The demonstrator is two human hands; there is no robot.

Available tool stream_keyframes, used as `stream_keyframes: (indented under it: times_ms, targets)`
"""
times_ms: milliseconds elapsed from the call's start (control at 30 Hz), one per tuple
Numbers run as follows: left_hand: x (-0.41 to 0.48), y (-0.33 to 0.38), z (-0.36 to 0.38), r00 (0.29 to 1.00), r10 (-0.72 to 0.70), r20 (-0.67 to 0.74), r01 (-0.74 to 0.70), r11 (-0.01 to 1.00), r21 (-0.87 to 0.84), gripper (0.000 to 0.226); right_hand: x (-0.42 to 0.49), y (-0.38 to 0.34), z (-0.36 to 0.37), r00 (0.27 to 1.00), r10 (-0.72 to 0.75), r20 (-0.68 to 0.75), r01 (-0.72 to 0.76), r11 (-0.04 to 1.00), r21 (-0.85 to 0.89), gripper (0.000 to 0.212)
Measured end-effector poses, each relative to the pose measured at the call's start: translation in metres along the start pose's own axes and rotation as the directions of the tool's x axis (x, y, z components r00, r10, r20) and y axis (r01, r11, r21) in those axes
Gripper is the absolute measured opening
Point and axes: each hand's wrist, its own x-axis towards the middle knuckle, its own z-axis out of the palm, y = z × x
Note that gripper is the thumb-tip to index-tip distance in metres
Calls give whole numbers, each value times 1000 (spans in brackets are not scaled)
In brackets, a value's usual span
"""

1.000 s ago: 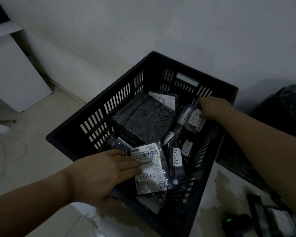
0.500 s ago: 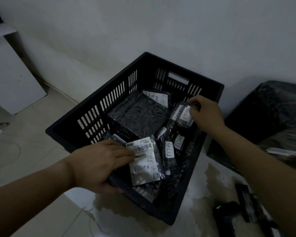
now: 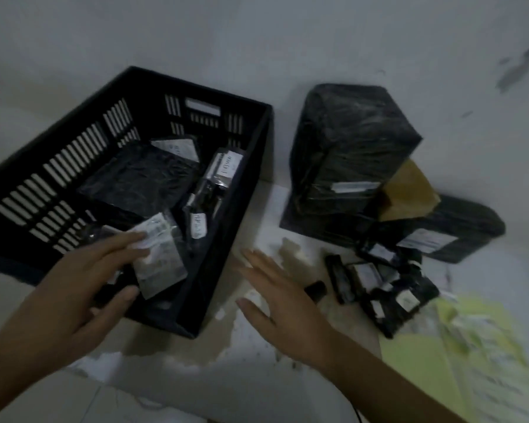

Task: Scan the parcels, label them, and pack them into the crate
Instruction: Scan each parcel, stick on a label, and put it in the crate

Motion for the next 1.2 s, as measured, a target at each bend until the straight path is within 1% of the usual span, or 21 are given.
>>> stream_keyframes:
  times_ms: [67, 167, 200, 267, 333, 400, 467, 500, 533, 567, 600, 633, 667, 700, 767, 867, 933, 1000, 1033, 1133, 1200]
  targets:
    - [2, 52, 31, 996, -1, -91, -5, 998, -60, 39, -46, 29, 0, 992, 120, 28, -122, 991, 58, 48]
    - [4, 117, 87, 988, 21, -151, -43, 989, -144, 27, -108, 69, 0, 960, 275, 61, -280, 955, 103, 48]
    - [5, 136, 107, 991, 23, -134, -48, 981, -188, 24, -129, 82, -2, 940, 333, 72, -339, 932, 129, 48]
    - [5, 165, 148, 999, 18, -47, -30, 964, -265, 23, -171, 107, -6, 898, 431, 89, -440, 881, 174, 47]
    - [4, 182, 187, 998, -25, 61, 41, 956, -289, 26, -208, 132, -12, 861, 498, 102, -508, 840, 188, 47]
    - [4, 190, 222, 978, -112, 174, 162, 940, -302, 34, -234, 151, -23, 821, 557, 128, -571, 792, 216, 48]
    - [0, 184, 255, 919, -231, 318, 318, 914, -253, 53, -250, 168, -32, 805, 578, 133, -593, 775, 220, 50]
    - [-3, 177, 270, 880, -284, 381, 377, 905, -196, 68, -254, 176, -36, 806, 578, 126, -591, 780, 205, 50]
    - [-7, 167, 283, 829, -337, 446, 422, 901, -103, 87, -254, 183, -39, 812, 572, 116, -583, 788, 196, 50]
    - [-10, 157, 294, 758, -399, 515, 448, 893, 32, 100, -252, 190, -42, 816, 568, 107, -577, 795, 186, 50]
    - [-11, 149, 301, 690, -463, 556, 456, 875, 163, 105, -247, 195, -44, 823, 561, 94, -568, 804, 176, 51]
    - [-11, 141, 306, 639, -519, 567, 462, 849, 256, 107, -240, 200, -45, 829, 554, 78, -559, 811, 171, 52]
    - [-8, 137, 308, 597, -563, 571, 483, 821, 305, 109, -230, 203, -45, 835, 547, 56, -547, 817, 181, 52]
    - [-5, 135, 308, 556, -596, 579, 508, 795, 331, 112, -220, 205, -45, 840, 541, 33, -536, 819, 207, 51]
    - [-5, 131, 309, 474, -617, 628, 522, 771, 364, 122, -196, 204, -42, 852, 524, -8, -503, 821, 270, 50]
    - [0, 129, 312, 369, -617, 695, 497, 763, 414, 134, -155, 206, -35, 854, 513, -80, -479, 839, 258, 51]
    - [8, 126, 315, 327, -618, 715, 501, 755, 423, 138, -129, 213, -29, 847, 512, -144, -478, 852, 215, 53]
    - [14, 123, 315, 297, -609, 735, 500, 755, 424, 140, -106, 220, -20, 841, 517, -160, -508, 856, 97, 58]
    - [14, 124, 314, 283, -603, 746, 501, 756, 421, 140, -98, 223, -14, 837, 530, -136, -534, 845, 11, 62]
    - [7, 123, 313, 283, -572, 770, 488, 777, 398, 137, -85, 228, 0, 817, 574, -55, -571, 791, -219, 66]
    - [5, 120, 311, 279, -560, 780, 474, 787, 396, 135, -81, 234, 7, 812, 580, -63, -564, 753, -341, 64]
